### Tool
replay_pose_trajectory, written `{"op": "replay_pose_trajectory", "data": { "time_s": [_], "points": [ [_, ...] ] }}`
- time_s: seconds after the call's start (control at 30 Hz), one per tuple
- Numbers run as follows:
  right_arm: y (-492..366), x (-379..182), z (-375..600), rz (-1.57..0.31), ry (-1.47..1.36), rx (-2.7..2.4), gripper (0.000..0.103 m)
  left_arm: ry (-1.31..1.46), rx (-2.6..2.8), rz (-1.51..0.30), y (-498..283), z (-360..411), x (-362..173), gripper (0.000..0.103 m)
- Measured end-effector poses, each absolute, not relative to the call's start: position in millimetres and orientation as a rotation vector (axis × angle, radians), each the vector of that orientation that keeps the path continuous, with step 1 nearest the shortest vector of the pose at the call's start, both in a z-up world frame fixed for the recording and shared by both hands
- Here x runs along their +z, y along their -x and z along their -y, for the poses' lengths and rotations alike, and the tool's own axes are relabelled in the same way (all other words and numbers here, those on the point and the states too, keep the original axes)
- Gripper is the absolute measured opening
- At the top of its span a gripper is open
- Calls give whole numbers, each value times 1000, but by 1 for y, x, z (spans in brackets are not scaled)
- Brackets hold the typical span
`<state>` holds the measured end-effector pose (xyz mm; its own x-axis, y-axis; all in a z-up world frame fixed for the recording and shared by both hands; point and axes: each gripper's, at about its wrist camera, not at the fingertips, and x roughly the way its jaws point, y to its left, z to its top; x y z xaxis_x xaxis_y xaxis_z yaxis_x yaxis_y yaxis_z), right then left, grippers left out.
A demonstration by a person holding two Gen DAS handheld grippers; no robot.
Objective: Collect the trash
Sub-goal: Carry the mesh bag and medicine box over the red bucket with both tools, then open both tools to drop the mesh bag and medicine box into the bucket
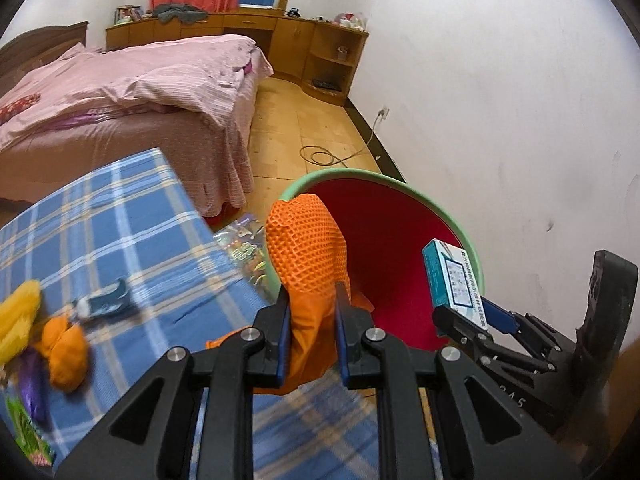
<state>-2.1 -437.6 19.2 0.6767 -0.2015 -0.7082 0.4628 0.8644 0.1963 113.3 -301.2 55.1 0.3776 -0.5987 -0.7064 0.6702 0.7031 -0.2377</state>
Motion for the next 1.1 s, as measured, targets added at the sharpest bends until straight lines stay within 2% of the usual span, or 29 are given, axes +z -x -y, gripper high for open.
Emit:
{"op": "replay_pose_trajectory", "data": {
  "time_s": [0.13, 0.3, 0.63, 1.1],
  "points": [
    [-1, 16, 441, -738, -384, -380, 60, -107, -814, -862, -114, 314, 52, 17],
    [-1, 15, 440, -735, -365, -381, 60, -130, -807, -865, -116, 324, 50, 27],
    [0, 18, 438, -722, -362, -369, 60, -119, -783, -862, -120, 319, 53, 27],
    [6, 36, 412, -691, -343, -327, 60, -61, -724, -857, -106, 269, 67, 27]
  ]
}}
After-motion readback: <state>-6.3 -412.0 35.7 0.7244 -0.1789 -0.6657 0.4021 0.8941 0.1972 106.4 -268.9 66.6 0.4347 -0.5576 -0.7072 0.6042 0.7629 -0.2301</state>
